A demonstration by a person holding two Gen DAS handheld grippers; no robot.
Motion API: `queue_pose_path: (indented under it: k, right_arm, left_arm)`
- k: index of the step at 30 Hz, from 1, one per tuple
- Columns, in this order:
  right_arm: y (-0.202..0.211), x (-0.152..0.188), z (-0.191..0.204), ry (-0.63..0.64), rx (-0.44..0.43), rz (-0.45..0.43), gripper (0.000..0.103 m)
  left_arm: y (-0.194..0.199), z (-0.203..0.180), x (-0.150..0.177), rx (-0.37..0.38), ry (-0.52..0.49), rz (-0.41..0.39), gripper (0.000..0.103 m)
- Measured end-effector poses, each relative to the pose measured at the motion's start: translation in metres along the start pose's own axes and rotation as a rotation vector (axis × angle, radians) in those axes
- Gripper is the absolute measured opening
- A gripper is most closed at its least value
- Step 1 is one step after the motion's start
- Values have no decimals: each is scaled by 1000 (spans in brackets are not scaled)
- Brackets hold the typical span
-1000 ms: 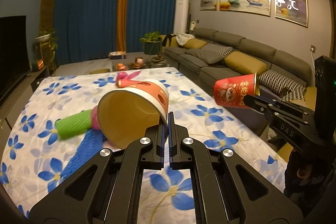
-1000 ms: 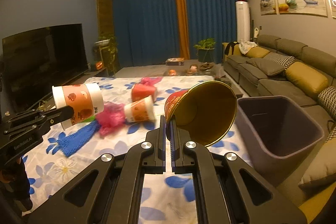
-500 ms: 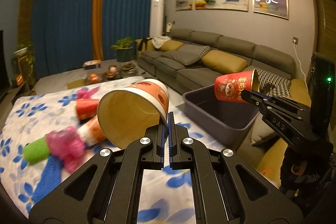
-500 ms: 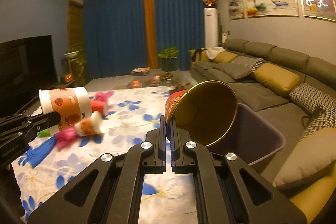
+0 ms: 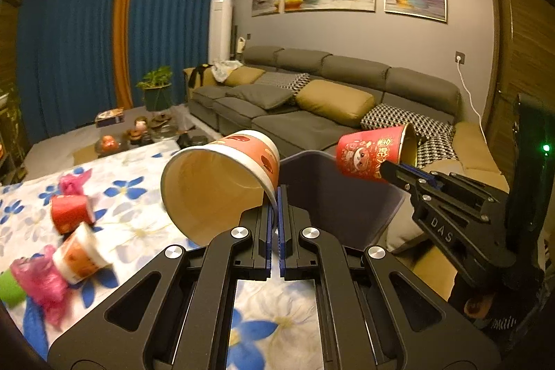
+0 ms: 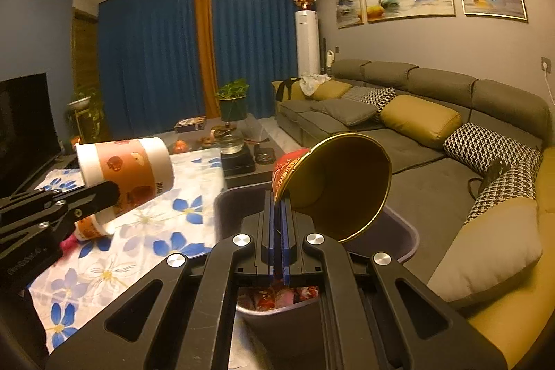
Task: Collect trash
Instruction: 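Carry both cups over the grey bin and open both grippers to drop them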
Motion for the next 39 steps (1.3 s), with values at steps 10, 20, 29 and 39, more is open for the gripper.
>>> queue_pose_path:
  k: [10, 20, 29, 39]
  right_arm:
    - [-13, -5, -21, -43, 25, -2, 4]
    - [-19, -4, -23, -53, 38, 15, 4]
    - [-24, -4, -23, -57, 33, 26, 4]
    - [-31, -6, -23, -64, 23, 36, 4]
  left_arm:
    - [-37, -15, -10, 46, -16, 16, 2]
    - [-73, -22, -11, 76, -17, 58, 2]
    - [-88, -19, -10, 92, -2, 86, 2]
    - [-99, -17, -10, 112, 13, 106, 2]
Point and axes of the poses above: each gripper's, at about its wrist camera, not at the fingertips, and y roughly against the way its jaws point, z to its left, x to its underside, the point moved 1 cm from there along -y, roughly the way its jaws point, and after that the axes turned 5 degrees about z, right-handed, at the moved point
